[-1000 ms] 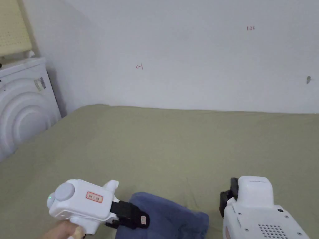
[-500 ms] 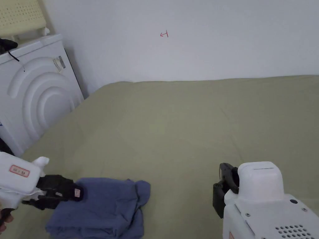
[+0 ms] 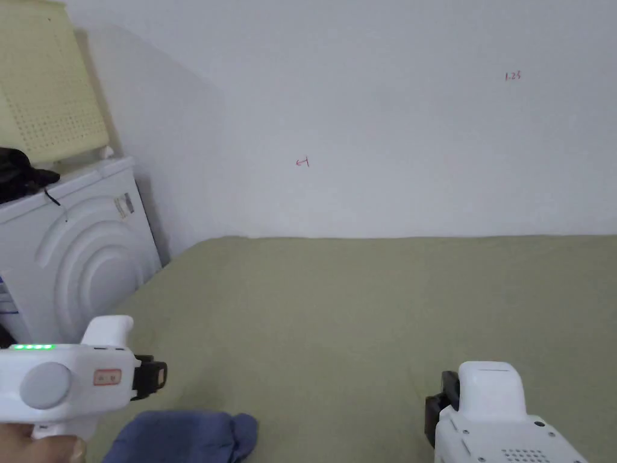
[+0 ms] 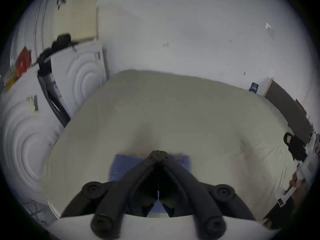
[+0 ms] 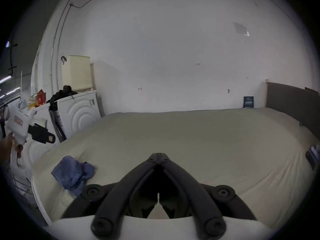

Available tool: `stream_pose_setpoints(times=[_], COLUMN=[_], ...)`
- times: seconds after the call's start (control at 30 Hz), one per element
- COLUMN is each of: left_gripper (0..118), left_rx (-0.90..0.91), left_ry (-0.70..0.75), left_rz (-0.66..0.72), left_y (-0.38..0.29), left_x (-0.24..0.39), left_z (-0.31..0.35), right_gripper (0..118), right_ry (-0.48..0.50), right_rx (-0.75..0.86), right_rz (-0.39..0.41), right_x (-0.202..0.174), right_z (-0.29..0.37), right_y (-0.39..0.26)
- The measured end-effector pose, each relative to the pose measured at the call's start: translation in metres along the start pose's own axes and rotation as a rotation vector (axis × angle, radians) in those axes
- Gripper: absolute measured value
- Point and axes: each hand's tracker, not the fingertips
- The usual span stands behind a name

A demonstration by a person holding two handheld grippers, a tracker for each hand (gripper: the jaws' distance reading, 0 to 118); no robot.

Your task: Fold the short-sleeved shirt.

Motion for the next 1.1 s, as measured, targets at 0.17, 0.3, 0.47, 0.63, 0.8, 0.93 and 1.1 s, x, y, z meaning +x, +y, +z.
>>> stream_pose_setpoints(times=[0.17, 0.3, 0.47, 0.63, 0.8, 0.93, 1.1], left_gripper=[0, 0, 0, 0, 0, 6, 101], left_rx=[0.269, 0.297, 0.366, 0.385, 0.424, 0.429, 0.508], left_ry=[-0.021, -0.013, -0.021, -0.039, -0.037, -0.044, -0.044], left_rz=[-0.042, -0.039, 0.019, 0.025, -0.017, 0.004, 0.029], left_y=[-0.028, -0.049, -0.073, -0.091, -0.101, -0.087, -0.073], left_x=[0.14, 0.243, 0.342, 0.383, 0.392, 0.387, 0.378], left_z=[0.033, 0.054, 0.07, 0.081, 0.097, 0.105, 0.119], right_gripper=[0, 0, 0, 0, 0, 9, 116], right_ry=[-0.074, -0.134, -0.226, -0.299, -0.328, -0.336, -0.343], right_rx=[0.007, -0.009, -0.002, 0.0, 0.034, 0.085, 0.111], right_rz=[0.05, 0.067, 0.091, 0.096, 0.157, 0.16, 0.158], right_x=[0.072, 0.136, 0.207, 0.258, 0.275, 0.275, 0.277], right_z=[0.029, 0.055, 0.093, 0.125, 0.147, 0.159, 0.159], right_y=[0.015, 0.019, 0.02, 0.024, 0.028, 0.036, 0.048])
